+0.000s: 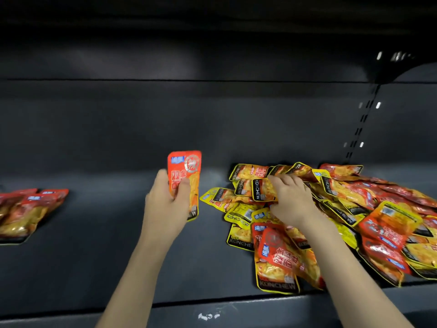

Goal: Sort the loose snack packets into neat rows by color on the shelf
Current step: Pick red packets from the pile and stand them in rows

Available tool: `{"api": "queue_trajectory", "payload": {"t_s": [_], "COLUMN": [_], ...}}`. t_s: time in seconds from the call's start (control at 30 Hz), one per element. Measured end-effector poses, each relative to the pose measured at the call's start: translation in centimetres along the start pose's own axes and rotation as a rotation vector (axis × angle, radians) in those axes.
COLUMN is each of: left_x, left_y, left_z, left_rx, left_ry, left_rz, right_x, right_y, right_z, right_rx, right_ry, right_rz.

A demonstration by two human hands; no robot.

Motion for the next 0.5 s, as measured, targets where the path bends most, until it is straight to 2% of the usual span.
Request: {"api": "queue_trajectory", "payload": {"t_s": [0.1, 0.23, 0.5], "left_x": [1.1, 1.4, 1.1], "left_y": [1.6, 4.1, 8.8], "left_z": [0.9, 1.3, 1.1], "left_rx": [-0.058, -0.102, -0.191], "left_ry": [0.120, 0.136, 0.126], "left_rz": [0.067, 0.094, 0.113], "right_x": [0.2, 0.3, 1.9], "right_y": [-1.3, -1.9, -0.2], "right_z": [-0.5, -0.8, 1.8], "right_rx": [0.047, 0.071, -0.062], "right_ry": [0.072, 0.109, 0.040], "right_rz": [-0.009, 0.025, 0.261]}}
Point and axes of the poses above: each hand's wrist, its own y-axis away from the middle knuckle, its own z-axis out of the back of the hand, x = y × z, the point moved 9 cm from there along -y, towards the middle knuckle, and after that the axes turned 15 degrees about x, right-handed, at the moved point
